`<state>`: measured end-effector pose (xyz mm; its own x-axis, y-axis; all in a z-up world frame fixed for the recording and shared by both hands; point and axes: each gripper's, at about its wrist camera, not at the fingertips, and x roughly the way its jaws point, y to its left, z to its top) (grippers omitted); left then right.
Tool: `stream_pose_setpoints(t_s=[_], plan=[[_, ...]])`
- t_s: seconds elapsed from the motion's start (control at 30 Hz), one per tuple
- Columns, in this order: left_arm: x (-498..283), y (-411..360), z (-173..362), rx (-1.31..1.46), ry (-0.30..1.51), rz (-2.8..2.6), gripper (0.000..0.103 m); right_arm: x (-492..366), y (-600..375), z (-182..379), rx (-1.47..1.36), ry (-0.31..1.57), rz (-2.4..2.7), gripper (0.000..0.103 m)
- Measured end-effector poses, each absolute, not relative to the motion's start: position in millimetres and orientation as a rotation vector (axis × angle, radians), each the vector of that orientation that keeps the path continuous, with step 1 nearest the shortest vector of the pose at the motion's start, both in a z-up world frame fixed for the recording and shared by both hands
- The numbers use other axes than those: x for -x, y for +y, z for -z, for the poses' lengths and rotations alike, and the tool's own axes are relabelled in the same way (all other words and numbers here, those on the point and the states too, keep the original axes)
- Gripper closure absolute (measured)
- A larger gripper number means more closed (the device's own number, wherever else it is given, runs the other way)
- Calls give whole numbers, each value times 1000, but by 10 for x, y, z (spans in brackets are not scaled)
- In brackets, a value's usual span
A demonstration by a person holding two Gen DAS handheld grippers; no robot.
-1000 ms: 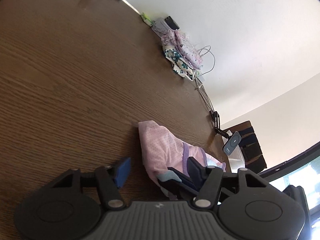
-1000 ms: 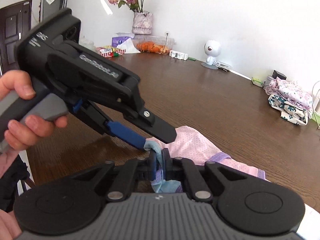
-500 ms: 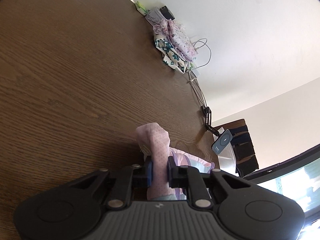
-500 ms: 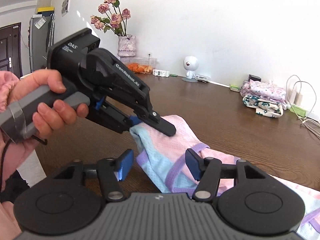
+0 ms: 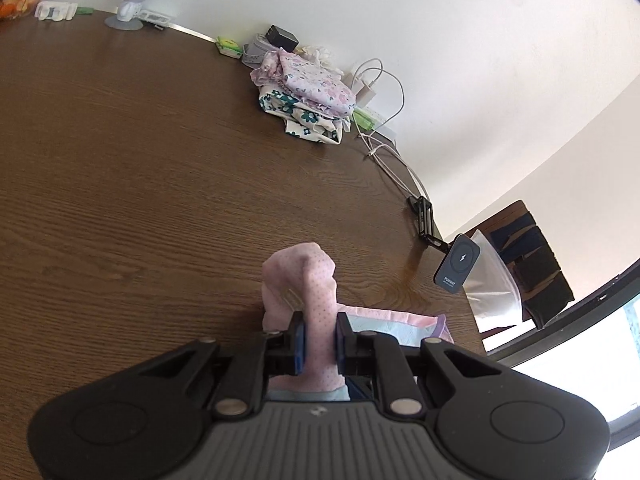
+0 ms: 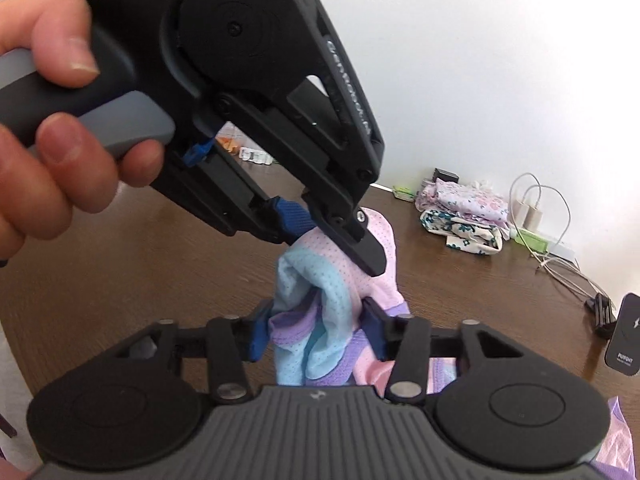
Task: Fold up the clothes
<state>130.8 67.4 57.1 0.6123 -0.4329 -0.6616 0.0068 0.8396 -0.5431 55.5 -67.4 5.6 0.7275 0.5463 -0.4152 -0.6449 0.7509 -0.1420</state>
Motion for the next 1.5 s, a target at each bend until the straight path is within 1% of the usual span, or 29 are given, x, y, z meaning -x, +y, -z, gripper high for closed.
stream_pose_setpoints(t_s=[0.07,0.17,0.2,0.23,0.27,0.3,0.33,0.4,0.43,0.5,0.53,0.57,0.73,1.0,1.2,1.3,1.4,1.5], plan=[[-1319,630,-587,528,886,270,88,-658,-785,-64,211,400,-669,87],[-1323,557,-645,538,880,304,81,-796,-1019,-70,54,452,-690,90],[-1301,530,-690,525,857,330,76,-839,-1127,-59,-19,468,-699,91],[-1275,498,-736,510,834,351,68,-892,-1236,-39,-97,486,-704,91],[-1247,465,-779,494,808,371,63,-942,-1346,-6,-167,508,-698,91],[-1217,433,-815,476,779,388,55,-992,-1456,27,-237,530,-692,91],[-1194,399,-843,457,755,400,54,-1041,-1564,62,-306,552,-685,91],[-1210,332,-826,410,743,392,54,-1114,-1724,150,-396,592,-660,91],[-1236,300,-797,384,747,381,56,-1146,-1800,191,-436,610,-646,91],[-1298,224,-692,324,764,355,57,-1175,-1898,258,-490,633,-625,91],[-1326,197,-635,300,772,348,62,-1189,-1946,290,-516,645,-615,91],[-1352,184,-578,289,783,353,69,-1201,-1977,314,-533,654,-608,91],[-1454,106,-351,250,818,386,86,-1212,-2042,415,-573,685,-582,91],[-1589,-35,-166,253,829,419,87,-1138,-2148,474,-603,688,-547,87],[-1628,-137,-126,245,825,434,87,-1144,-2244,528,-631,678,-523,87],[-1619,-159,-135,263,817,441,87,-1073,-2308,501,-658,616,-533,89],[-1586,-161,-196,277,795,457,87,-1021,-2320,397,-619,553,-529,89],[-1561,-193,-256,270,772,474,87,-1019,-2349,388,-604,544,-506,89]])
